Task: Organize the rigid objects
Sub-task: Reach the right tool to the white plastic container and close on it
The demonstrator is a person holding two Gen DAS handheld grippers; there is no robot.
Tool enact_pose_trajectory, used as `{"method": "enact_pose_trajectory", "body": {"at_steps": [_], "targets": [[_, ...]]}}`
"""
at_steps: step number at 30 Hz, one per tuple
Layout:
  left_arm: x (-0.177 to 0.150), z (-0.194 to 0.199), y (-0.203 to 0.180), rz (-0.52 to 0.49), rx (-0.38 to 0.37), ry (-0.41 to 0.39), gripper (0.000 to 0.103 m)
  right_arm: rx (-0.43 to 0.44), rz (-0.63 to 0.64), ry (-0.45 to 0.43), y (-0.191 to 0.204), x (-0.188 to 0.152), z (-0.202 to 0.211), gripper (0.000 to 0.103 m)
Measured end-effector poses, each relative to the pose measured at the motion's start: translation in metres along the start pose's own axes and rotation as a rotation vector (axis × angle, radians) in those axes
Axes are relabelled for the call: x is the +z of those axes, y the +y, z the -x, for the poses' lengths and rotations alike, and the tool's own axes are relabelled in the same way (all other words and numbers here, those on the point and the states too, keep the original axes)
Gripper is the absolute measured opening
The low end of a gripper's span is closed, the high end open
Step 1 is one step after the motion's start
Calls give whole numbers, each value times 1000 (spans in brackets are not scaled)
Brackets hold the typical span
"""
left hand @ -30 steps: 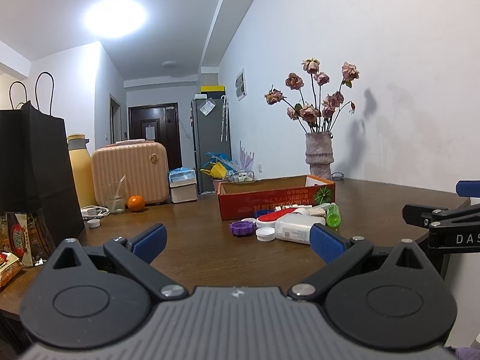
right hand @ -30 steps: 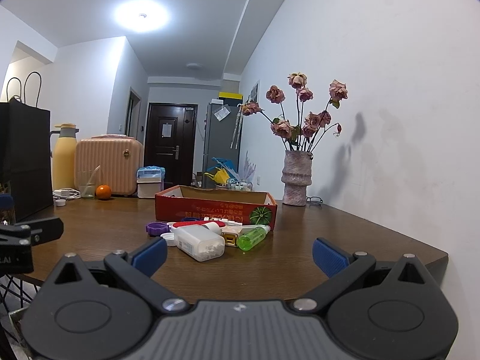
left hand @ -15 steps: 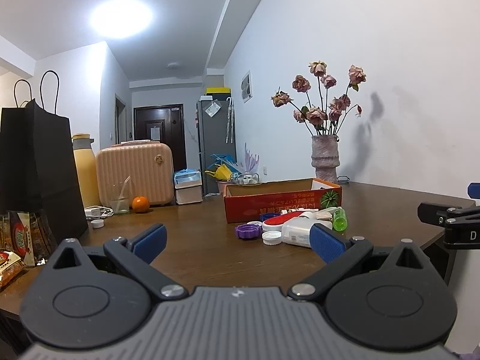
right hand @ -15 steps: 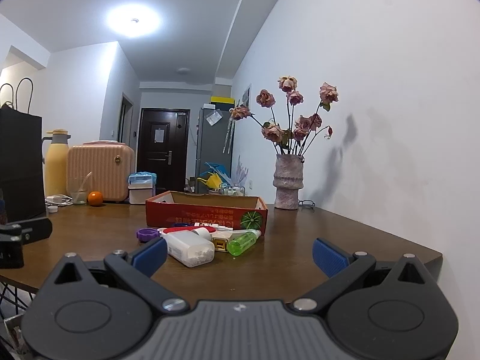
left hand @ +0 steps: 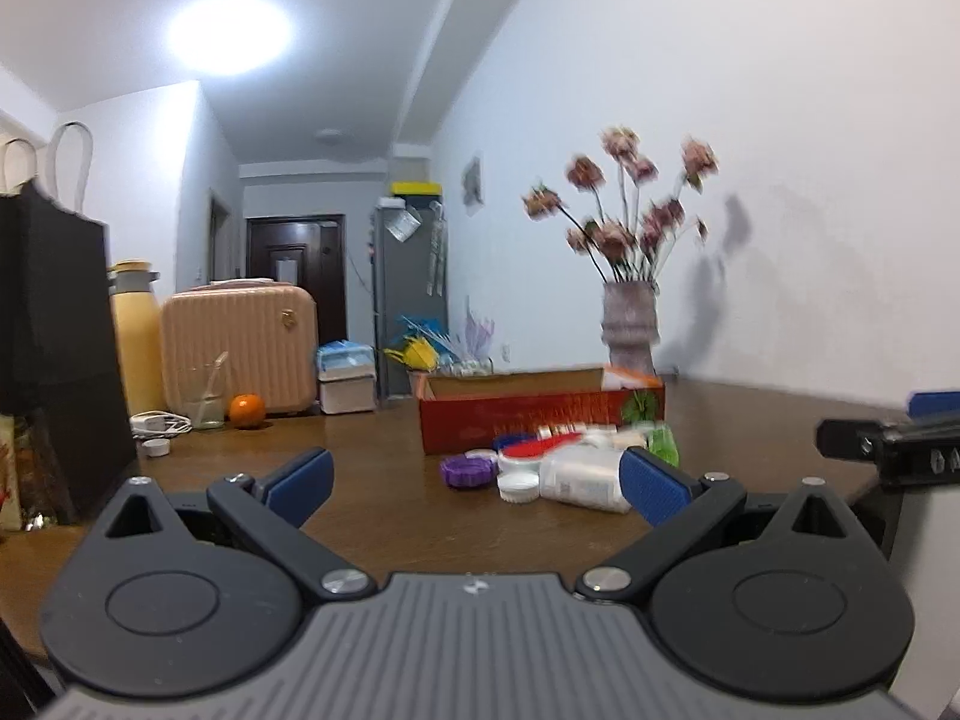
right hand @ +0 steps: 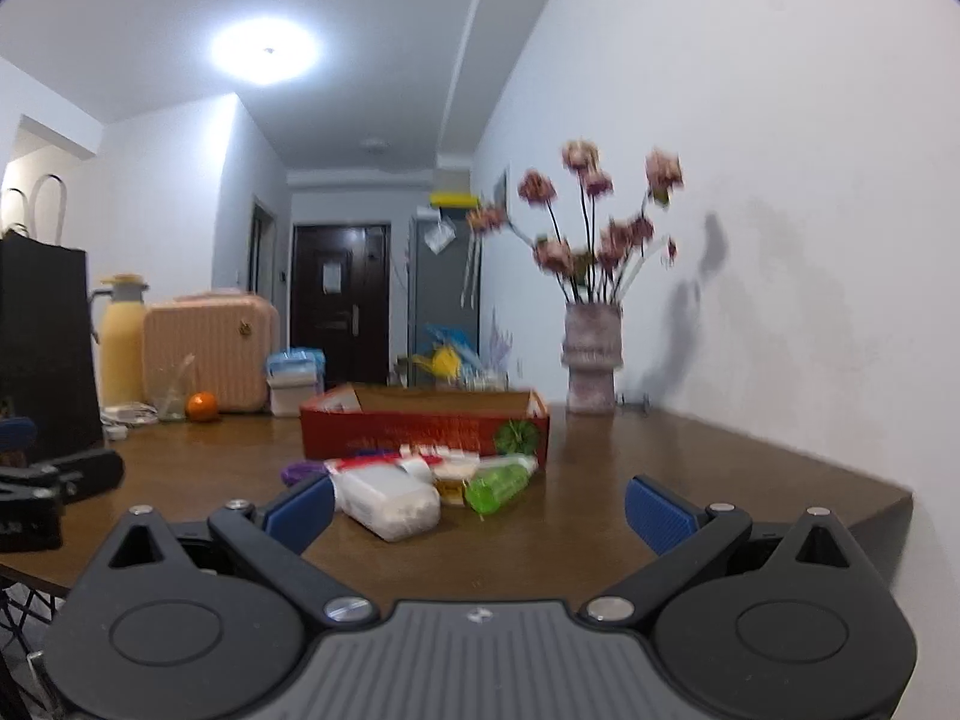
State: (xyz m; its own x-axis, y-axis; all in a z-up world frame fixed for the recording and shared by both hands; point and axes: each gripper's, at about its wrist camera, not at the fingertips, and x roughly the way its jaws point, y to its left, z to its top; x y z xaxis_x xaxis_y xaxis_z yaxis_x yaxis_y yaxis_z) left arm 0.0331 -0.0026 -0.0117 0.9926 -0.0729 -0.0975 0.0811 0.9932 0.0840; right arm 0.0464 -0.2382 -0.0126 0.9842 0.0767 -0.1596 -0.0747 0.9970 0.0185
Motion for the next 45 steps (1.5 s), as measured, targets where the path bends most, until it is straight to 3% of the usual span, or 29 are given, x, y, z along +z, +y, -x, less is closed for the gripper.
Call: {"method": "enact_pose_trajectory", "body": {"at_steps": [2, 5, 8, 11, 14, 19, 24, 27, 30, 33, 36, 41, 45], "targets": [[-2, -16, -4, -46, -34, 28, 103, 25, -37, 57, -7, -2, -20, 94], [2, -42, 0, 10, -41, 75, 103, 69, -92, 135, -13, -7, -52, 80], [10, -72, 4, 42, -72, 118, 103, 100, -138, 151, -13, -10, -78, 67], [19, -103, 4, 37, -92, 115, 103, 135, -169, 170, -11, -6, -104, 58], [27, -138, 3, 36, -154, 129, 103, 170, -205, 206, -7, 1, -132, 58], [31, -204, -1, 56, -237, 212, 71, 230, -245, 257, -1, 7, -178, 54], [30, -255, 0, 108, -312, 308, 66, 266, -282, 322, 1, -1, -209, 41], [30, -269, -8, 73, -344, 348, 64, 294, -329, 336, -1, -6, -217, 40], [27, -276, -15, 93, -392, 406, 46, 311, -353, 325, -6, -9, -223, 40], [27, -274, -19, 121, -409, 409, 42, 328, -393, 324, -15, -12, -227, 37], [26, -269, -20, 177, -413, 418, 41, 317, -415, 320, -23, -13, -227, 37], [24, -270, -20, 170, -294, 425, 43, 278, -432, 310, -34, -12, -223, 37], [20, -272, -23, 189, -301, 453, 45, 288, -432, 316, -36, -12, -225, 37]]}}
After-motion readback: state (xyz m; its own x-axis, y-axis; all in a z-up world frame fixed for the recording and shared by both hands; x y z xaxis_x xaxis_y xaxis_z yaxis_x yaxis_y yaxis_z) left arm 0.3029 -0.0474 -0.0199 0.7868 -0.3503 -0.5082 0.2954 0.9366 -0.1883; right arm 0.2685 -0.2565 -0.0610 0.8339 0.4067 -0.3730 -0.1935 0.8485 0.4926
